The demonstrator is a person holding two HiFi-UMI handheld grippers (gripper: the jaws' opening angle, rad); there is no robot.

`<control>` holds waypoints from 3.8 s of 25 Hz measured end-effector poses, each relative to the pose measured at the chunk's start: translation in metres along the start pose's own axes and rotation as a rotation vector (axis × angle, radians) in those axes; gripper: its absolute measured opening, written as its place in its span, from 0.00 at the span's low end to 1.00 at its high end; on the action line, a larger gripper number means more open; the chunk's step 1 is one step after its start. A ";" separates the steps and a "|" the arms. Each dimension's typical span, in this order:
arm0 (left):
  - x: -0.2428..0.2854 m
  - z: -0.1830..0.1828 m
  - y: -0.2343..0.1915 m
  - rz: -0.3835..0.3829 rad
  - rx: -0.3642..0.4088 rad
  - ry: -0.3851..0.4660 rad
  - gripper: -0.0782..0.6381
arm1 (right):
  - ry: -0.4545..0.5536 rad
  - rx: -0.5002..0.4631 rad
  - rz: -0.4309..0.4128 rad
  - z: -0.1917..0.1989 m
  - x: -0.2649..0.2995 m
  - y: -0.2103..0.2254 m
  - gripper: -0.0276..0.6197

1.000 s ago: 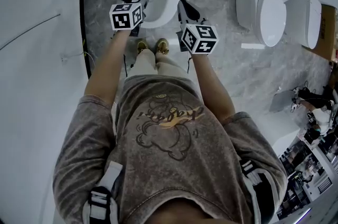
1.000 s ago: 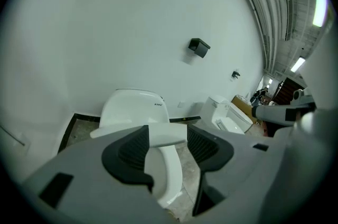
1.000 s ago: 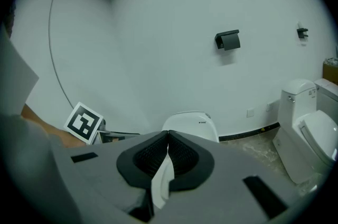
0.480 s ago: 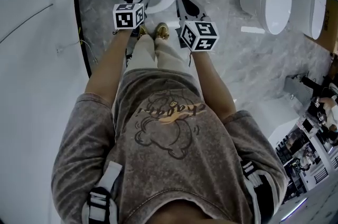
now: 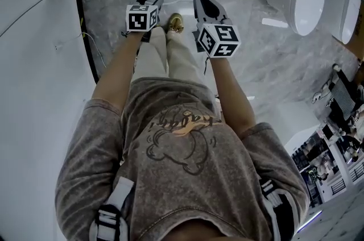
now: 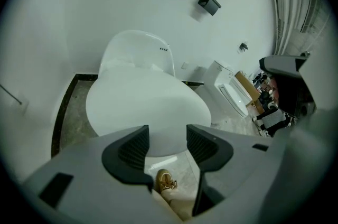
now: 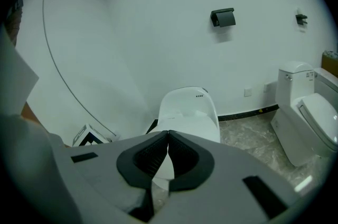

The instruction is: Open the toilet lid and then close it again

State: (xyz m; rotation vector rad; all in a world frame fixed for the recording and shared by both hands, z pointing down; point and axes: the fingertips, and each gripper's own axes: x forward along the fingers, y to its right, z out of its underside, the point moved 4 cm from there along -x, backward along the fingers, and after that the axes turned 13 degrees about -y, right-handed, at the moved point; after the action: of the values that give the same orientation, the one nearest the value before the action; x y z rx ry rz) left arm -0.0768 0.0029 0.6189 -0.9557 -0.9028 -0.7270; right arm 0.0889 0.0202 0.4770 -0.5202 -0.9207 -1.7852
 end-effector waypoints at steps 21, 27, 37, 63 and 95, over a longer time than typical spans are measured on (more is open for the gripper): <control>0.098 0.070 -0.047 -0.034 -0.105 -0.058 0.42 | -0.088 0.012 -0.053 0.091 0.045 0.006 0.09; 0.108 0.075 -0.055 -0.068 -0.092 -0.066 0.39 | -0.098 0.014 -0.062 0.102 0.048 0.002 0.09; 0.042 0.020 -0.027 -0.026 -0.053 -0.018 0.39 | -0.049 -0.015 -0.067 0.058 0.014 0.004 0.09; -0.311 -0.082 0.109 0.125 0.258 0.509 0.32 | 0.226 -0.179 -0.126 -0.088 -0.149 -0.079 0.09; -0.322 -0.072 0.089 0.021 0.215 0.681 0.12 | 0.304 -0.220 -0.085 -0.098 -0.145 -0.067 0.08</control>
State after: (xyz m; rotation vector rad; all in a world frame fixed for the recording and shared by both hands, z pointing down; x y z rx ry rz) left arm -0.1230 0.0147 0.2808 -0.4685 -0.3572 -0.8432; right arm 0.0903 0.0415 0.2910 -0.3371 -0.5474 -1.9889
